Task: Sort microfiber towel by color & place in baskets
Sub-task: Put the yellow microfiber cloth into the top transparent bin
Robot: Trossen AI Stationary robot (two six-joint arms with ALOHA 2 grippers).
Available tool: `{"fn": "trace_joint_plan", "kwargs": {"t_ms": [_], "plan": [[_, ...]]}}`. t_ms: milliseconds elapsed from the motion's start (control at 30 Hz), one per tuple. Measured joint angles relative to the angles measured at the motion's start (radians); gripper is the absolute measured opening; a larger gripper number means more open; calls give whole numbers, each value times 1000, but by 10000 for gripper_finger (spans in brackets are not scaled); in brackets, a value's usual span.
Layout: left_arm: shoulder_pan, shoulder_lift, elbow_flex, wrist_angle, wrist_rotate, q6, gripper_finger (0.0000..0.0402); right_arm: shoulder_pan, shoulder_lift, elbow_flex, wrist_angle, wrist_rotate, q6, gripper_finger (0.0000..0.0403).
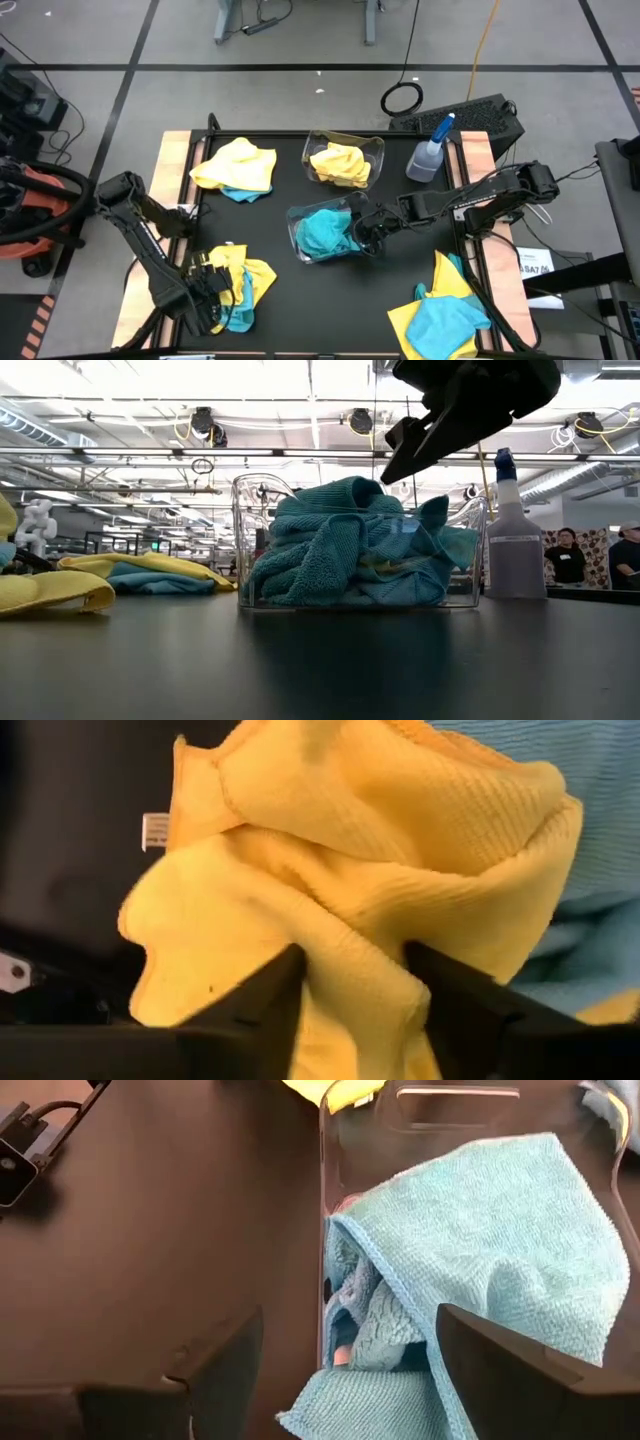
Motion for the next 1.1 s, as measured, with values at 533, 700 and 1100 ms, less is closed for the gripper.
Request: {"fn": "trace_joint_plan", "kwargs": {"t_ms": [533,700,1100], "plan": [[62,0,117,-120,-27,153,6,0,0,0,-38,1,20,276],[62,0,267,-247,-99,153,5,14,-7,0,-47,2,20,266],[62,0,433,-296,-291,230,4,77,-130,0,-76,31,28,255]]}}
